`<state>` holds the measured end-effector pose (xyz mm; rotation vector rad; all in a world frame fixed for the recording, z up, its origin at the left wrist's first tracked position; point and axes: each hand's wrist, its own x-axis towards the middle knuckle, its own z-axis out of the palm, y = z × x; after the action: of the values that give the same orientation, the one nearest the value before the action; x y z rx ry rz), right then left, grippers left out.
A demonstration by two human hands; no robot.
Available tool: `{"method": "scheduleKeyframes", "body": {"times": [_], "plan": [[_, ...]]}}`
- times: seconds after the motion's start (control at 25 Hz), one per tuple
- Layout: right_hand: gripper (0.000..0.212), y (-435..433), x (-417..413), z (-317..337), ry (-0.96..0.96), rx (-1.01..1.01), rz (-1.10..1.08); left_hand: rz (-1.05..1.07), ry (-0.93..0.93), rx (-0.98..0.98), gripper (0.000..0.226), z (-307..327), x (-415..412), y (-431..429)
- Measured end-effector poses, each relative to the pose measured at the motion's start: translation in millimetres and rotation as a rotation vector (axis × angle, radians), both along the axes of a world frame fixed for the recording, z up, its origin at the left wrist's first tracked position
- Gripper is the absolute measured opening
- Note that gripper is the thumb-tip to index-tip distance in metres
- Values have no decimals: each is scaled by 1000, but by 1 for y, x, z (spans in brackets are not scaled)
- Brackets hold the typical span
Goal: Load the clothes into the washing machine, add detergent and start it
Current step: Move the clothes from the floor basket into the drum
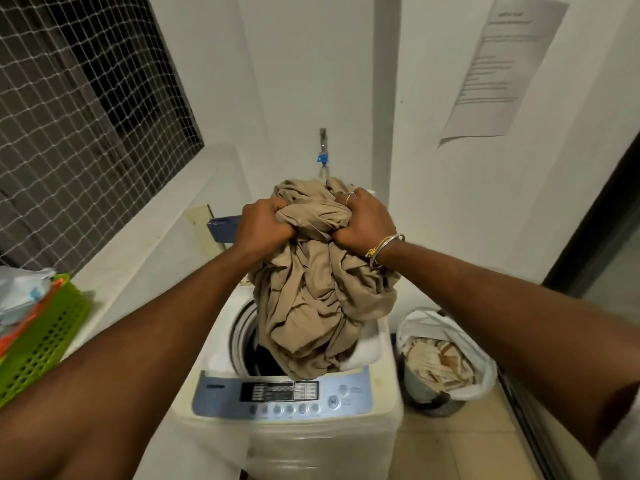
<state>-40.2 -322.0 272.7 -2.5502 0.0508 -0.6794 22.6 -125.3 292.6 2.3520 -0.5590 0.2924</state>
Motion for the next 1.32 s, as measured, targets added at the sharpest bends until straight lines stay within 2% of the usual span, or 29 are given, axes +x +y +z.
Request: {"method": "scheduleKeyframes", "body": {"times": [0.2, 0.4, 0.68, 0.92, 1.04, 1.12, 1.32], "plan": [[55, 67, 22, -28, 87, -6, -31, -30, 36, 24, 7, -30, 20, 68], [61, 92, 38, -60, 161, -23, -53, -63, 80, 30, 11, -67, 44, 96], [59, 75, 56, -115, 295, 22, -16, -149, 157, 52, 12, -128, 69, 85], [68, 42, 78, -171, 461, 41, 21, -140, 273, 103, 11, -176, 80, 56], [63, 25, 88, -193, 541, 44, 85, -148, 282, 73, 19, -204, 82, 46], [67, 21, 92, -208, 574, 49, 123, -155, 278, 26, 28, -221, 82, 44], [74, 23, 102, -236, 623, -24, 158, -85, 349, 85, 29, -258, 92, 43]]}}
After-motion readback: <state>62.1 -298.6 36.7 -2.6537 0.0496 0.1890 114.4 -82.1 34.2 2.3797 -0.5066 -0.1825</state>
